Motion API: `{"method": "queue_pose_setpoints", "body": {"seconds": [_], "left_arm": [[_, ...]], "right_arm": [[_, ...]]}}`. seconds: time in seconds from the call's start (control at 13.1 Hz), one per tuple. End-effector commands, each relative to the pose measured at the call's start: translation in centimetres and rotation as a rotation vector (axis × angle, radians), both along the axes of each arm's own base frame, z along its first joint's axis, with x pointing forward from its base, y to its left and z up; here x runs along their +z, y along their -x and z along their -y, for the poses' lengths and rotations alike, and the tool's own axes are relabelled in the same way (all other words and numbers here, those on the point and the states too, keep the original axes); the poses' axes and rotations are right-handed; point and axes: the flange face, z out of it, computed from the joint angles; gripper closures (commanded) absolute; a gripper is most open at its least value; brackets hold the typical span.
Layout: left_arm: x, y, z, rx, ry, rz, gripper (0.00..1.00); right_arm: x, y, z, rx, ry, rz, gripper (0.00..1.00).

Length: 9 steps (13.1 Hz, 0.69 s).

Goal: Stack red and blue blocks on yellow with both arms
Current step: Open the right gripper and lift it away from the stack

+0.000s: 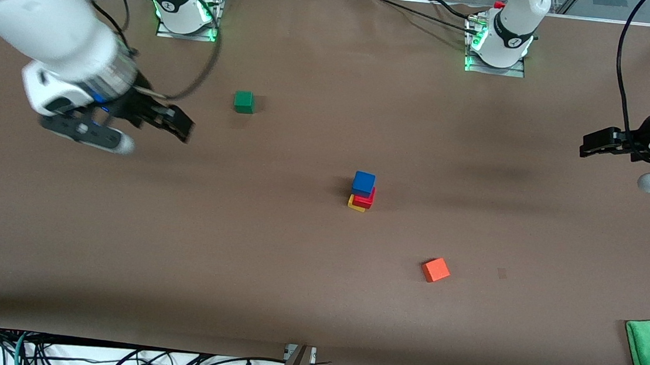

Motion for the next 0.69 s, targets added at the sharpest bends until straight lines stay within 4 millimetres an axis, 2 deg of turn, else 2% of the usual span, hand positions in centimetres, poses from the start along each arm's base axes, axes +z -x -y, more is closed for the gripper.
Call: {"method": "queue_pose_setpoints", "body": {"seconds": [0.0,0.15,0.31,0.46,0.61], "left_arm": [[0.3,0.0,-0.2,-0.016,-0.017,0.009,0.0],[0.3,0.0,-0.4,-0.013,-0.016,0.009,0.0],[0.3,0.0,-0.4,-0.013,-0.016,0.009,0.0],[0.3,0.0,-0.4,-0.014,-0.014,0.011,0.0],[0.2,-0.1,-0.4,-0.013,-0.014,0.009,0.0]], "right_arm": [[-1.7,4.2,5.5,0.053,-0.044,-0.016,0.0],[-2.0,3.7,6.7,0.103,-0.032,-0.01,0.0],[-2.0,3.4,7.1,0.155,-0.014,-0.003,0.0],[-1.8,3.2,8.9,0.153,0.015,0.004,0.0],[-1.1,3.6,8.9,0.19,0.007,0.012,0.0]]}}
